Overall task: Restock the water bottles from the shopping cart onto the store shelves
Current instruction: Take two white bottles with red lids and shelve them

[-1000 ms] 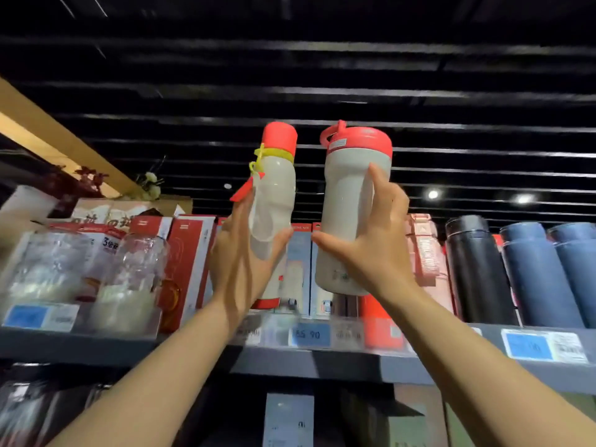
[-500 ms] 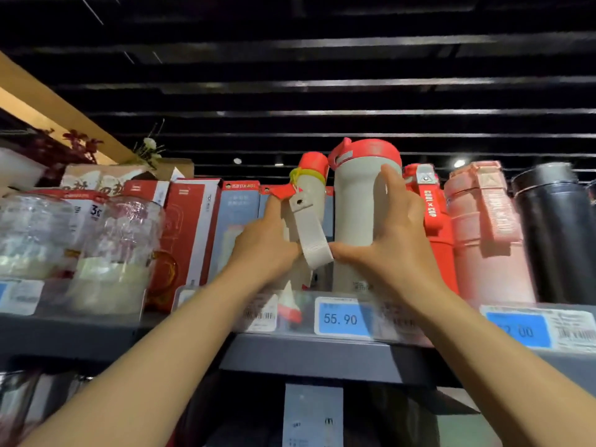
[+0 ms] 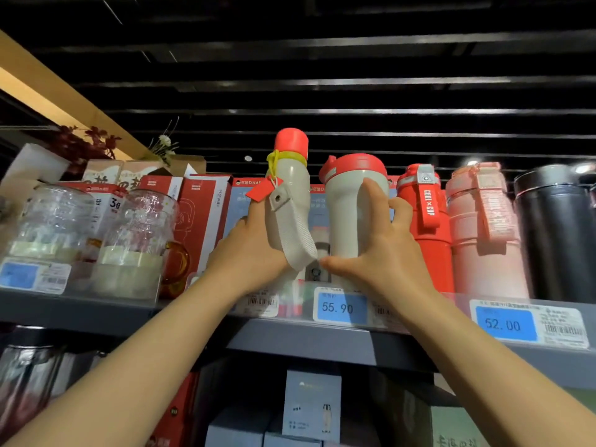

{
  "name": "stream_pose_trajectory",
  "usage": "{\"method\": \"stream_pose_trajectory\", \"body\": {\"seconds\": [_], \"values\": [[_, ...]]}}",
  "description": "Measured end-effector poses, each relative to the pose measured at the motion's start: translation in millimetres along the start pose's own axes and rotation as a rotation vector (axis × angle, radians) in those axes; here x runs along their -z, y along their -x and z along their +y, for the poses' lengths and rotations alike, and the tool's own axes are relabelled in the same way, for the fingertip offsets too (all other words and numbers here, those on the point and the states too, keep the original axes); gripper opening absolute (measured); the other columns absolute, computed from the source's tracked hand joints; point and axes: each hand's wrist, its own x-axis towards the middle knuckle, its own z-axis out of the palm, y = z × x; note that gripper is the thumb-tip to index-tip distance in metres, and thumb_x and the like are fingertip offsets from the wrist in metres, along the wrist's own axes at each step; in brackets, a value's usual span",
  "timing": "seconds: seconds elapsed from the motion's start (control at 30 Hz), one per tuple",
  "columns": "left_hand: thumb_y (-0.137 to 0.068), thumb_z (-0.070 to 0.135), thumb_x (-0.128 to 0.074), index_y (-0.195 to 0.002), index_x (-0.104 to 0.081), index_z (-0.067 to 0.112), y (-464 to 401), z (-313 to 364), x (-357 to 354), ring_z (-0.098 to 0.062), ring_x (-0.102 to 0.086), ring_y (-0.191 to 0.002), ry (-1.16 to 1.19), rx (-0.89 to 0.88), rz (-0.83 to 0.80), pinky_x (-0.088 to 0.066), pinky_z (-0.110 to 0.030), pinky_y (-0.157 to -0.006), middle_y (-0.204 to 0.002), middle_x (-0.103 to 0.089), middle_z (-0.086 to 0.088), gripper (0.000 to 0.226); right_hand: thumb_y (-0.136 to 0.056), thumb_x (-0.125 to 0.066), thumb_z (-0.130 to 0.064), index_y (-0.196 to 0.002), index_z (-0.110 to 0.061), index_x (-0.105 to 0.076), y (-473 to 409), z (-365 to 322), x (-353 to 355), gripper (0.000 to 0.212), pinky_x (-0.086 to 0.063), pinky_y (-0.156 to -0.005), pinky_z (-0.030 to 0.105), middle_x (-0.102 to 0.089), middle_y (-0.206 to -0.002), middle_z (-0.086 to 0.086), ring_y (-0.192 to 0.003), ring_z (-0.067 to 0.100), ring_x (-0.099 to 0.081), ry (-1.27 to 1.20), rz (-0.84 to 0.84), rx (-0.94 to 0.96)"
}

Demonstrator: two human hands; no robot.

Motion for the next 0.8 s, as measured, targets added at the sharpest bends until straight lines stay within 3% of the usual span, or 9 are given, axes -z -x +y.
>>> {"method": "stream_pose_trajectory", "body": {"seconds": [0.13,0.27,0.4,0.5,0.6,0.7,0.8], "values": [[-0.069,0.044,-0.079,-0.144,-0.006,0.044,5,-7,9,-0.017,-0.046,-0.124,0.115,-0.043,-0.084,-0.042,-0.039,-0.098,-0.145,-0.041,0.007,0.105,-0.063,-0.083,-0.045,-0.143,-0.041,-0.006,8,-2,2,0.111,-0.043,-0.078,0.032,-0.012,-0.147,0.008,-0.111,0.036,-0.046,0.049,0.001,-0.017],[-0.074,0.032,-0.079,-0.146,-0.009,0.041,7,-11,16,-0.004,-0.042,-0.105,0.171,-0.045,-0.128,-0.034,-0.021,-0.080,-0.141,-0.044,0.009,0.101,-0.063,-0.079,-0.053,-0.144,-0.042,0.000,13,-4,6,0.114,-0.047,-0.084,0.040,-0.020,-0.146,0.012,-0.111,0.038,-0.048,0.064,0.001,-0.057],[-0.074,0.034,-0.078,-0.146,-0.007,0.040,8,-9,15,-0.008,-0.045,-0.101,0.090,-0.047,-0.119,-0.035,-0.025,-0.082,-0.138,-0.048,0.004,0.102,-0.075,-0.072,-0.043,-0.147,-0.041,0.000,19,-2,21,0.102,-0.038,-0.075,0.034,-0.030,-0.146,0.003,-0.109,0.033,-0.052,0.028,-0.046,-0.116],[-0.072,0.036,-0.079,-0.145,-0.012,0.037,4,-9,11,-0.014,-0.051,-0.107,0.037,-0.053,-0.091,-0.038,-0.027,-0.083,-0.133,-0.052,0.001,0.099,-0.073,-0.075,-0.034,-0.145,-0.042,-0.002,18,-4,27,0.103,-0.034,-0.067,0.030,-0.037,-0.131,0.004,-0.094,0.027,-0.047,-0.034,-0.077,-0.138],[-0.073,0.040,-0.077,-0.146,-0.011,0.035,-3,-9,4,-0.024,-0.053,-0.111,-0.070,-0.028,-0.080,-0.043,-0.032,-0.084,-0.129,-0.053,-0.005,0.099,-0.071,-0.078,-0.027,-0.144,-0.043,-0.003,10,-11,22,0.106,-0.039,-0.063,0.030,-0.032,-0.112,0.002,-0.090,0.027,-0.050,-0.109,-0.110,-0.169],[-0.076,0.040,-0.074,-0.146,-0.012,0.032,-9,-8,0,-0.029,-0.053,-0.112,-0.146,0.029,-0.086,-0.045,-0.036,-0.086,-0.128,-0.052,-0.006,0.094,-0.073,-0.076,-0.018,-0.146,-0.041,-0.001,3,-14,13,0.107,-0.043,-0.071,0.032,-0.029,-0.113,0.004,-0.090,0.029,-0.052,-0.163,-0.132,-0.219],[-0.079,0.041,-0.072,-0.144,-0.017,0.028,-9,-8,-2,-0.031,-0.053,-0.112,-0.165,0.067,-0.043,-0.043,-0.037,-0.086,-0.128,-0.051,-0.008,0.087,-0.077,-0.074,-0.015,-0.147,-0.037,0.001,-2,-17,8,0.105,-0.037,-0.065,0.029,-0.026,-0.112,0.005,-0.084,0.028,-0.047,-0.134,-0.161,-0.226]]}}
